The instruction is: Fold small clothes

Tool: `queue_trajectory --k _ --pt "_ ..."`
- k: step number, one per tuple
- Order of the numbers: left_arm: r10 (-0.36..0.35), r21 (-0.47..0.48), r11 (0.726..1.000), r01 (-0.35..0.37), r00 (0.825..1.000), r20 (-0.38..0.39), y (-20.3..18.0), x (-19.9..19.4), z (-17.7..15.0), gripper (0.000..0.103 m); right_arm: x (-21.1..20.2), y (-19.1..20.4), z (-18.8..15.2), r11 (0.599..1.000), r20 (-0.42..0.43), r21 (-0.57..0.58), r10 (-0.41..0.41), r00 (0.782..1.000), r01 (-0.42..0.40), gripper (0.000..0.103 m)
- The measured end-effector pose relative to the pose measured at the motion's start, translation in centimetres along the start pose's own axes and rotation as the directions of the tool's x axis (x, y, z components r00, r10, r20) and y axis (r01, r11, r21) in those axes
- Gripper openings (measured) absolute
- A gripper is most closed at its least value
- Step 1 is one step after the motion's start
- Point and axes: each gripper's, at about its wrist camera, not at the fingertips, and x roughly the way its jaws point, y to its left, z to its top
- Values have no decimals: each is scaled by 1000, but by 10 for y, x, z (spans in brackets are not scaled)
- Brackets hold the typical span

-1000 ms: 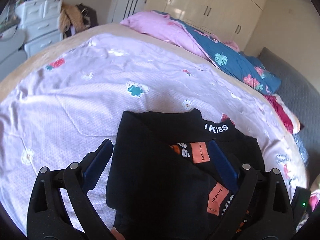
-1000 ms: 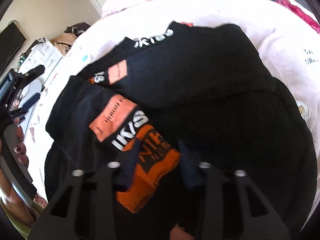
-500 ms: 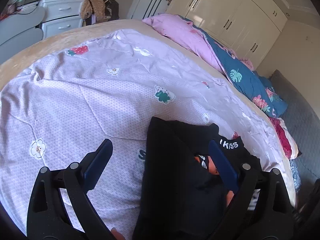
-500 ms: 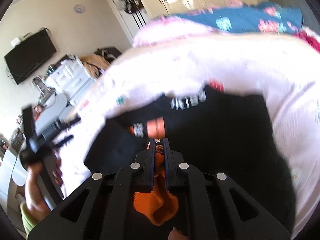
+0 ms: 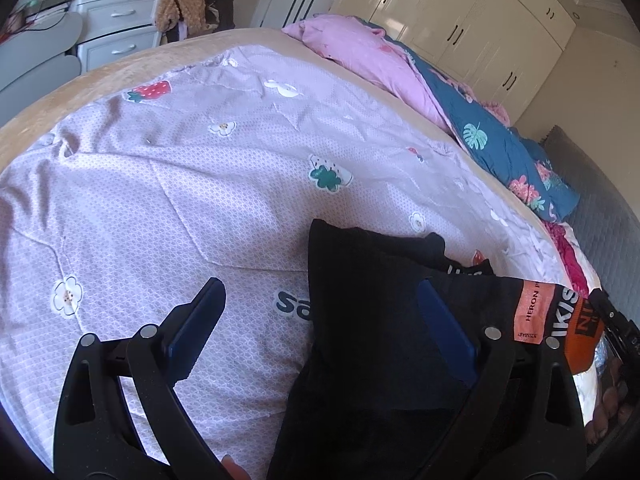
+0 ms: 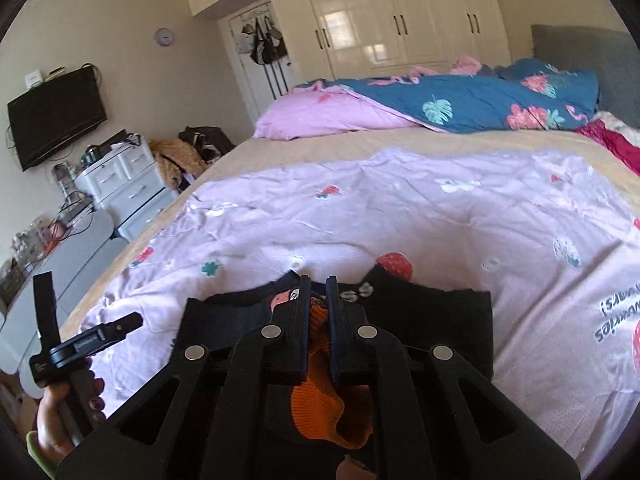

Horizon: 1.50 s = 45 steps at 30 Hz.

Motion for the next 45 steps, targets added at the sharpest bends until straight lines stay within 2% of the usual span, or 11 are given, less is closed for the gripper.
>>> queue_trajectory --k 5,18,21,22,23,26,29,33,38,41,45 --pt "7 -15 1000 -8 998 -60 3 17 -6 90 21 -22 -14 998 -59 37 -43 997 46 7" --pt "-32 -11 999 31 982 -186 -2 47 -26 90 35 -46 -26 987 -92 56 -146 985 151 9" --pt "-23 -3 1000 23 979 -203 -2 51 -29 90 36 -48 -28 982 -100 38 -179 979 184 25" --pt "-21 -1 1000 21 978 -208 -2 53 -30 90 37 -49 -28 981 -106 35 -184 977 189 42" --pt "-20 0 1000 21 977 -210 -1 54 -30 90 37 -50 -30 982 -113 39 -181 977 186 46" --pt "-16 2 1000 17 977 -213 -1 58 -31 88 41 -45 -36 986 -144 13 -161 976 165 46" --pt "0 35 999 8 977 -214 -6 59 -33 65 49 -33 -44 989 -187 -38 -149 971 145 46" --pt "-44 18 999 49 974 -223 -9 60 -34 11 58 -16 -54 991 -227 -84 -122 966 106 46" --pt "-69 13 997 73 978 -198 -5 47 -32 8 65 3 -64 987 -263 -149 -92 960 53 46" --pt "-34 42 998 43 978 -205 -4 46 -35 8 70 8 -69 982 -293 -184 -93 952 40 46" --pt "-44 11 999 47 974 -222 3 51 -36 8 81 -4 -79 977 -364 -191 -162 917 96 46"
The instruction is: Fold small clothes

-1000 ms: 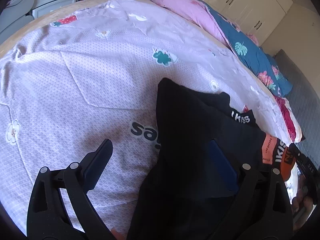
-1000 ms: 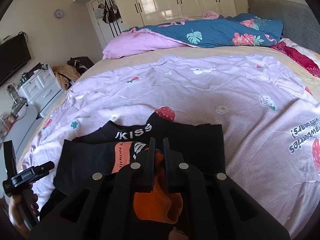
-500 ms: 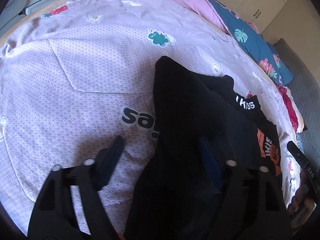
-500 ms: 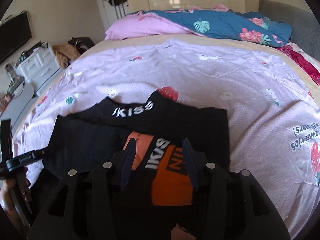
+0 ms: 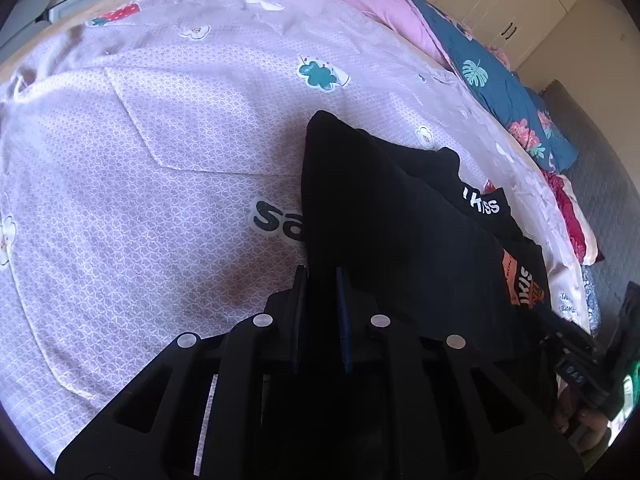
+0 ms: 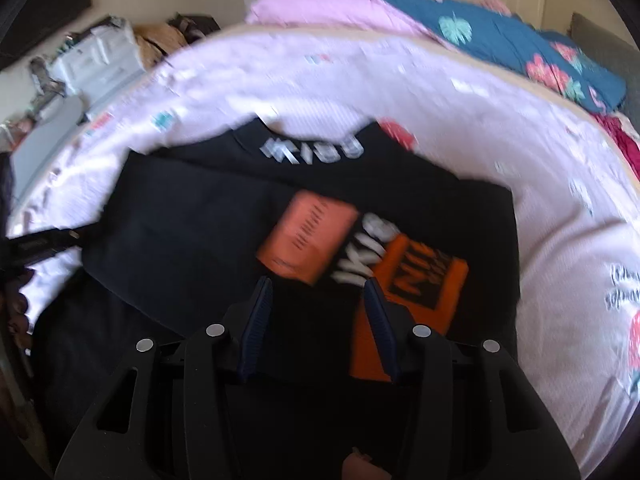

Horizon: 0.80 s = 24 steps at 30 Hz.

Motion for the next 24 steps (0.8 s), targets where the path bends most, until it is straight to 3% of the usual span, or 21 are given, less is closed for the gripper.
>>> queue_trajectory --k 1,3,12,17,23,24 --pt "0 0 1000 0 1000 -1 0 -1 0 8 7 -6 -3 999 -36 19 -27 999 28 46" --pt "-1 3 1000 1 1000 1 0 -3 -1 8 12 -16 -8 998 -55 68 5 998 -1 46" --pt "16 26 1000 -16 1000 6 -7 -11 0 9 3 -13 -8 997 -27 71 14 1000 -12 52" --pt "9 83 996 -11 1000 28 -20 -23 -1 9 -10 -11 -3 997 21 75 21 1000 -22 67" --pt "-3 120 993 0 1000 28 -31 -26 -5 26 -19 -10 1 996 62 82 14 998 -19 91" --pt "-3 126 992 -1 1000 30 -32 -27 -5 35 -21 -10 1 996 65 87 16 998 -22 92"
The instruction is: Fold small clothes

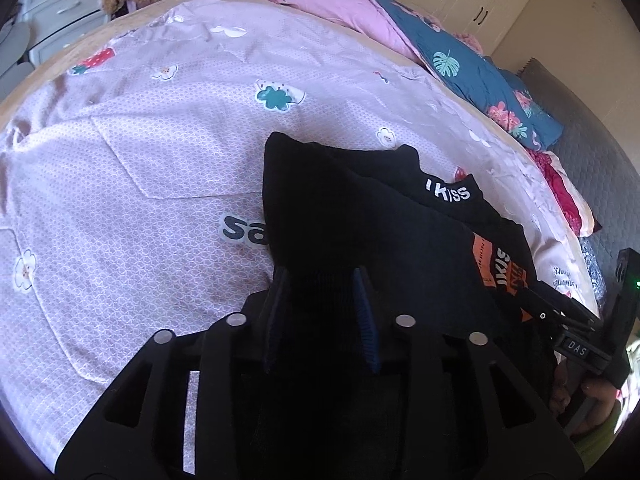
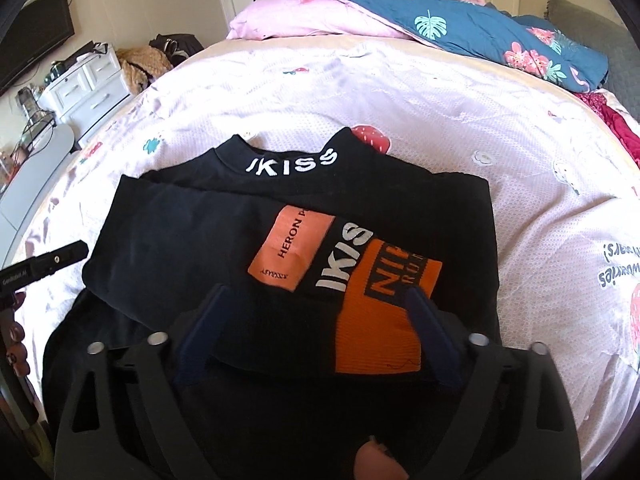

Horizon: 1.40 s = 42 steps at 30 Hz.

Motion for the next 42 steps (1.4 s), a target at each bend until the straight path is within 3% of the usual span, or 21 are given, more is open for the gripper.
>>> queue_trajectory --k 1,5,6,10,20,28,42 --pt "3 3 1000 -3 1000 2 -1 -1 0 48 -1 -1 0 1000 5 4 6 1000 -6 93" --pt "10 11 1000 -10 999 33 -5 -7 0 67 -8 -1 4 1000 35 12 10 999 -11 98" --pt "8 8 1000 -9 999 44 -5 -10 0 79 -10 -1 5 1000 44 12 8 999 -9 98" --pt "10 13 1000 -12 996 87 -10 -19 1 94 -16 -1 7 1000 72 10 -9 997 9 98" --pt "47 30 998 -52 991 127 -15 -30 0 94 -35 -3 12 1000 153 20 -13 988 10 98" --pt "48 33 998 -56 977 209 -20 -57 -1 94 -59 -5 15 999 227 38 -5 974 -4 98" --pt "59 53 996 -74 969 239 -24 -80 -7 94 -91 -5 2 1000 285 18 -9 959 4 98"
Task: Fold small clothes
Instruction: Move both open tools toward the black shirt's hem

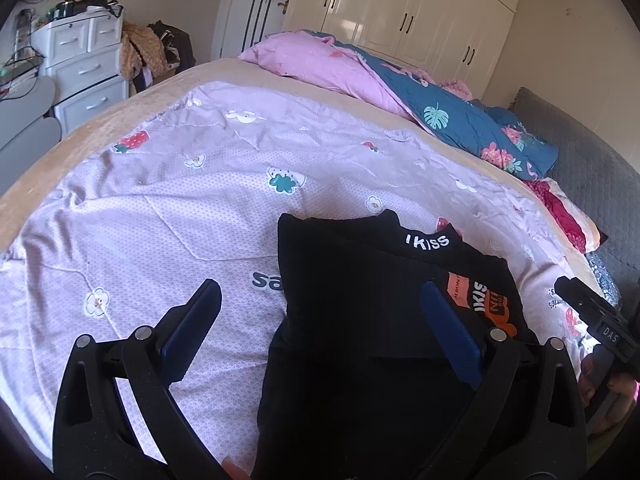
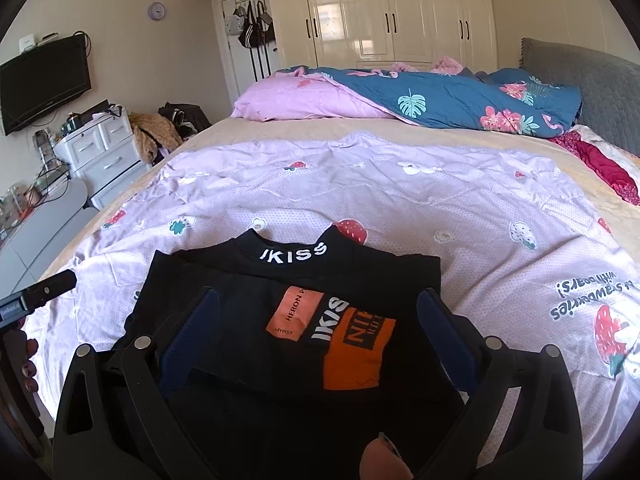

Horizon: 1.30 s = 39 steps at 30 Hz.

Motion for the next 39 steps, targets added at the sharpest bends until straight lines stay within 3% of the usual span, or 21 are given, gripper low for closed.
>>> queue_trajectory --k 24,39 --pt "-16 -6 1000 16 1000 -11 8 -41 -34 94 -45 -19 -36 999 -11 49 2 1000 -2 98" --pt "1 14 1000 0 996 -88 14 -53 -69 94 -70 -21 -63 999 -55 31 15 998 -13 98"
